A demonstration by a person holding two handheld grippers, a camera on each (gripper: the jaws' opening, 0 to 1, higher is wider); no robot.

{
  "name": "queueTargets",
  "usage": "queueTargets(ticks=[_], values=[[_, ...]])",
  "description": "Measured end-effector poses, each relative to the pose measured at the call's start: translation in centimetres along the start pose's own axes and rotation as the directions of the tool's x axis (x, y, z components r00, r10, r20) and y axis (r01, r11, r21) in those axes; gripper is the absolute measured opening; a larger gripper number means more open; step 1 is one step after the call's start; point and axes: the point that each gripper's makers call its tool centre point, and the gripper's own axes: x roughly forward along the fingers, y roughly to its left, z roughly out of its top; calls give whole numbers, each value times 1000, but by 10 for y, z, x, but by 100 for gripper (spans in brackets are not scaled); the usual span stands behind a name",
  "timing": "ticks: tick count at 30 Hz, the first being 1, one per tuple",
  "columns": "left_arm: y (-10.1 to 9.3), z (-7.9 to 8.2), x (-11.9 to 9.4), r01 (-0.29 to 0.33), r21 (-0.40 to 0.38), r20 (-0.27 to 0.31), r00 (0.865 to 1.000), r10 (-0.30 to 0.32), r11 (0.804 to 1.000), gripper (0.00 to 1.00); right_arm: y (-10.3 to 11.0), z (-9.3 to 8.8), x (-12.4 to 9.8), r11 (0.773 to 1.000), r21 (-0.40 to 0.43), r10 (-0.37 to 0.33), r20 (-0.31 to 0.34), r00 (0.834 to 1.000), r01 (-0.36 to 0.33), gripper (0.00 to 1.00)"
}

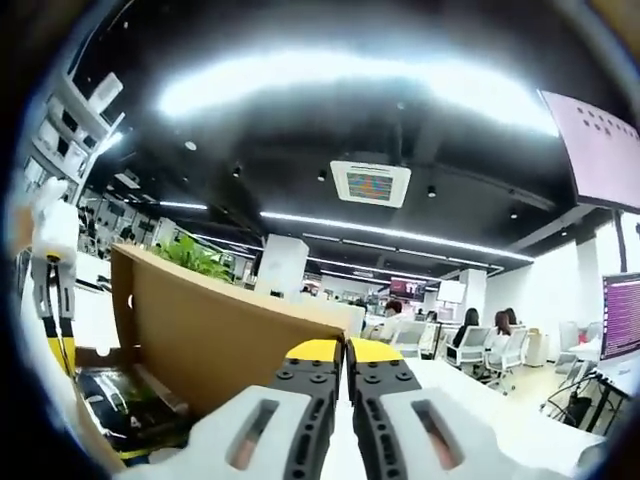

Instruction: Operate the shoe box by opening the lid, removing the specified soft item, and placing it in the target area until the item is outside and the box remains undamaged.

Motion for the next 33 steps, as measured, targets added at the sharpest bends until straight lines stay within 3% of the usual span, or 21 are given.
queueTargets(ticks=[2, 4, 10, 19, 24, 30, 33], values=[[0, 0, 0, 3, -6, 11, 1000, -3, 1000, 2, -1, -1, 6, 999, -37, 28, -47, 999, -29, 0], [0, 0, 0, -2, 9, 23, 1000, 1, 1000, 2, -1, 0, 9, 999, -3, 40, -75, 996, -40, 0], [1, 0, -1, -10, 12, 29, 1000, 10, 1000, 2, 1, -1, 10, 998, -57, 8, -56, 998, -12, 0], [1, 0, -1, -10, 18, 15, 1000, 10, 1000, 2, -2, -1, 22, 999, -17, 40, -115, 993, -42, 0], [0, 0, 0, -41, 44, -9, 999, 42, 998, 2, -2, -1, 26, 999, 5, 44, -150, 988, -44, 0], [1, -1, 0, -48, 39, -25, 998, 49, 998, 2, -3, -3, 32, 998, 56, 49, -140, 989, -41, 0], [1, -1, 0, -46, 39, -22, 999, 47, 998, 2, -2, -3, 33, 999, 37, 31, -135, 990, -27, 0]])
